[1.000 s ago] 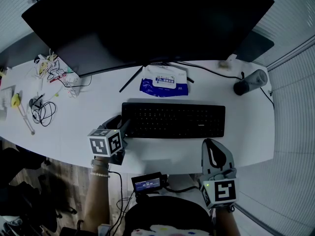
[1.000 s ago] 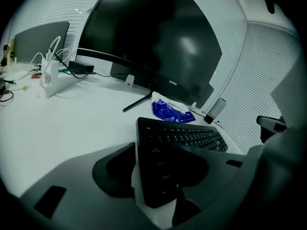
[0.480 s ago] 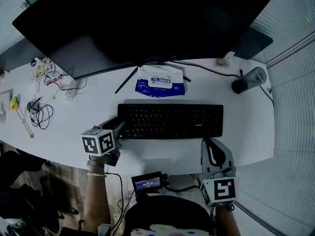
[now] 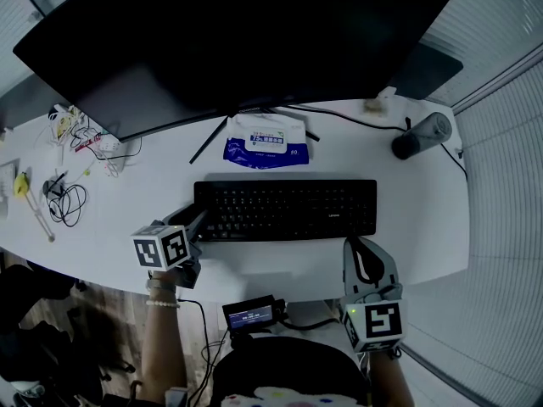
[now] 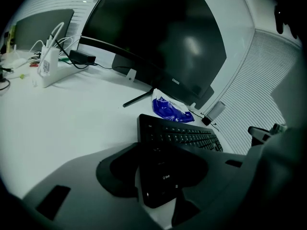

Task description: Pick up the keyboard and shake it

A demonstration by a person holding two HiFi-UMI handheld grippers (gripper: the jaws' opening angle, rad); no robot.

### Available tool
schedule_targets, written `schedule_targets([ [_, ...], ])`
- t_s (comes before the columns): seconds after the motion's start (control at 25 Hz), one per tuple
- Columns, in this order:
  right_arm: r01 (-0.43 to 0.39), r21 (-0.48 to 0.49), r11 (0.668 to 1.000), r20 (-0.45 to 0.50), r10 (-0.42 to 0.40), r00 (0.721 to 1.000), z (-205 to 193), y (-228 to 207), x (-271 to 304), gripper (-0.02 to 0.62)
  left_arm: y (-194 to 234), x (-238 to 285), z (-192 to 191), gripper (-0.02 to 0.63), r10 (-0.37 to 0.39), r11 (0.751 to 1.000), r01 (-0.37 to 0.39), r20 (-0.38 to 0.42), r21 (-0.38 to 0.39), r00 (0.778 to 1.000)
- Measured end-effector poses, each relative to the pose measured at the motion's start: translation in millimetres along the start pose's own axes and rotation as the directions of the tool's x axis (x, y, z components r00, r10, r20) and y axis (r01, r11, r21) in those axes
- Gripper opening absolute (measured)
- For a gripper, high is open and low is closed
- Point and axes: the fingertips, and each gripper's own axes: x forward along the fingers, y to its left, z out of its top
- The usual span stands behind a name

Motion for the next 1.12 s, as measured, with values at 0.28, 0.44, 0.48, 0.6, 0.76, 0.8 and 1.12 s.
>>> schedule_targets([
  [0.28, -0.004, 0.063, 0.998, -0.081, 0.009, 0.997, -35, -26, 11, 0.044, -9, -17, 10, 0.170, 0.012, 1.000, -0.012, 0.066, -0.005, 0.998],
  [0.44, 0.004, 0.152, 0.988, -0.139, 0.017, 0.990, -57, -53, 26, 0.052, -18, -28, 20, 0.170, 0.023, 1.000, -0.024, 0.097, 0.014, 0.995],
  [0.48, 0.000, 0.177, 0.984, -0.153, 0.028, 0.988, -63, -61, 30, 0.096, -20, -31, 23, 0.170, 0.027, 0.999, -0.029, 0.104, 0.017, 0.994],
  [0.6, -0.007, 0.237, 0.972, -0.181, 0.051, 0.982, -78, -84, 47, 0.178, -27, -37, 29, 0.170, 0.037, 0.999, -0.041, 0.126, 0.031, 0.991],
  [0.76, -0.025, 0.321, 0.947, -0.193, 0.092, 0.977, -87, -108, 70, 0.227, -35, -44, 38, 0.169, 0.051, 0.997, -0.059, 0.151, 0.050, 0.987],
  [0.8, -0.031, 0.337, 0.941, -0.199, 0.104, 0.974, -89, -113, 75, 0.238, -38, -46, 40, 0.169, 0.054, 0.997, -0.063, 0.157, 0.053, 0.986],
  [1.12, -0.080, 0.410, 0.908, -0.257, 0.199, 0.946, -110, -128, 102, 0.267, -52, -49, 42, 0.169, 0.075, 0.994, -0.087, 0.173, 0.061, 0.982],
])
